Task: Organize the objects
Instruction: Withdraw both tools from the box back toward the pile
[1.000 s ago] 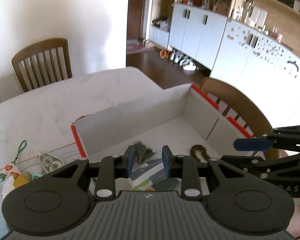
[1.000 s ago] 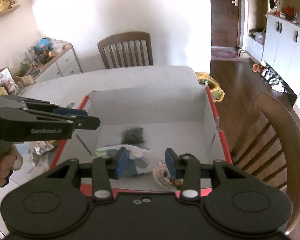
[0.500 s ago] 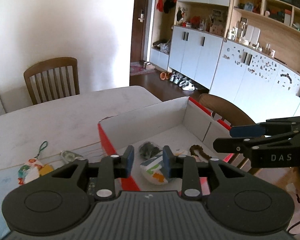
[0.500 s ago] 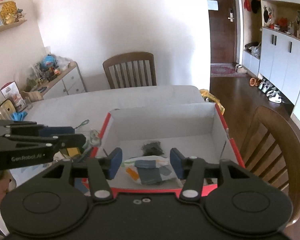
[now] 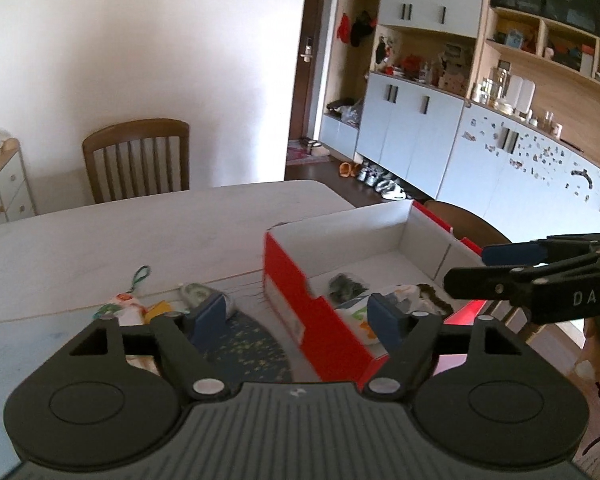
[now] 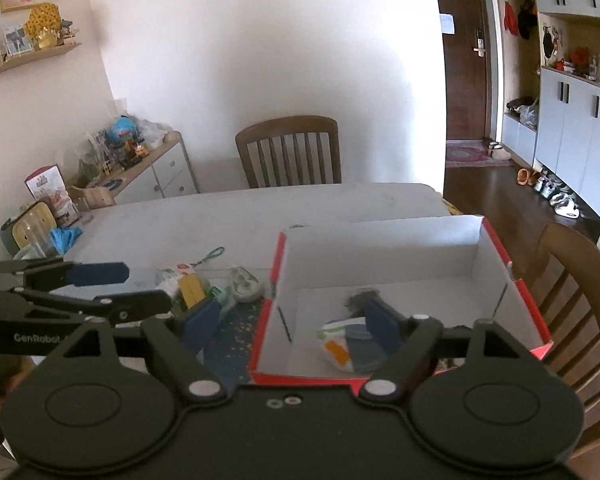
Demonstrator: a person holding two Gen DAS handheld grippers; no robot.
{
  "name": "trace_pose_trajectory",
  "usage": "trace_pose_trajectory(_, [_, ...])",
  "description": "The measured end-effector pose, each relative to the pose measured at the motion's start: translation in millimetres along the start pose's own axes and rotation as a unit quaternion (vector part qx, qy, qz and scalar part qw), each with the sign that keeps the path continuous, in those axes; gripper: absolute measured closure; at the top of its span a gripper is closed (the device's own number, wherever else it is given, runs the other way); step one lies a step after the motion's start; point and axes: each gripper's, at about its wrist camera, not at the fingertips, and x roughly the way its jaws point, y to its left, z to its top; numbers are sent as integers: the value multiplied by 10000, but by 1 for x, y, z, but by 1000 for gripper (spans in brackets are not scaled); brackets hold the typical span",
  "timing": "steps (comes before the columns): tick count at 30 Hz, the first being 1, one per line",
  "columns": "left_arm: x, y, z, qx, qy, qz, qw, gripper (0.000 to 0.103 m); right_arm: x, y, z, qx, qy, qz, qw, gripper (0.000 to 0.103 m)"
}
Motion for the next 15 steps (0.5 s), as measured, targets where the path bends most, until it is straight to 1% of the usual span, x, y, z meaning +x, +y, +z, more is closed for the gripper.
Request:
trace_pose_trajectory(4, [-11,22,-6,-144,-84,63,9998,20,2,15,-2,50,-81,-22,10000,12])
trace_pose_trajectory(6, [-17,32,-10,-186,-145,120,9996,15,4,21,-3,71,-117,-46,9999,7])
trace_pose_trajectory(9, [-23,46,-15,-230,-172,138,9995,10,7,33,-4,96,-123,-19,9999,7])
trace_pose_trajectory(11, [-27,54,-19,-208,-167,123,9996,3,11,41,-5,92,-91,2,9999,7])
trace_pose_trajectory(15, [-31,67,-27,-141,-132,77,9998,0,19,58,-6,54,-9,49,10000,7])
